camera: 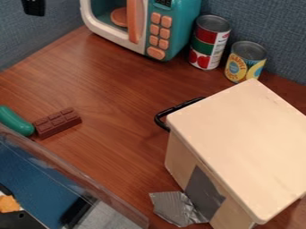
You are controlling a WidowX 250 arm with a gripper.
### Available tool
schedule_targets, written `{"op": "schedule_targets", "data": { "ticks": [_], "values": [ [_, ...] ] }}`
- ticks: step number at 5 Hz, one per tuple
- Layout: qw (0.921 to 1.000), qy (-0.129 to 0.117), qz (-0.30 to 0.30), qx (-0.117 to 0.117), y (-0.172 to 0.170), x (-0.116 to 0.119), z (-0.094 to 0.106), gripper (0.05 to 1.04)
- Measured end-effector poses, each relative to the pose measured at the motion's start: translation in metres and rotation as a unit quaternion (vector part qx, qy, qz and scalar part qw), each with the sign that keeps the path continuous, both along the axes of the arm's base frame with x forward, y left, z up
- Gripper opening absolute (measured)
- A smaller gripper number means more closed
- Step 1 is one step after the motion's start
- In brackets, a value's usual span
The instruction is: Open the drawer
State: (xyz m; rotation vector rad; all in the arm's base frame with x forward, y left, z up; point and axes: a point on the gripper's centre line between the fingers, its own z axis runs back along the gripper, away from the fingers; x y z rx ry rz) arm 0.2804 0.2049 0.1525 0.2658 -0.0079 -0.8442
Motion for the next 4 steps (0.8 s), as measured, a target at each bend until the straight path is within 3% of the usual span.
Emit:
{"op": "schedule_targets", "data": {
  "ticks": [1, 4],
  "values": [
    [0.9999, 0.012, 0.003, -0.012, -0.002, 0.000, -0.011, 1.001],
    [0.9943, 0.044, 0.028, -0.093, -0.065, 0.008, -0.033, 1.001]
  ]
}}
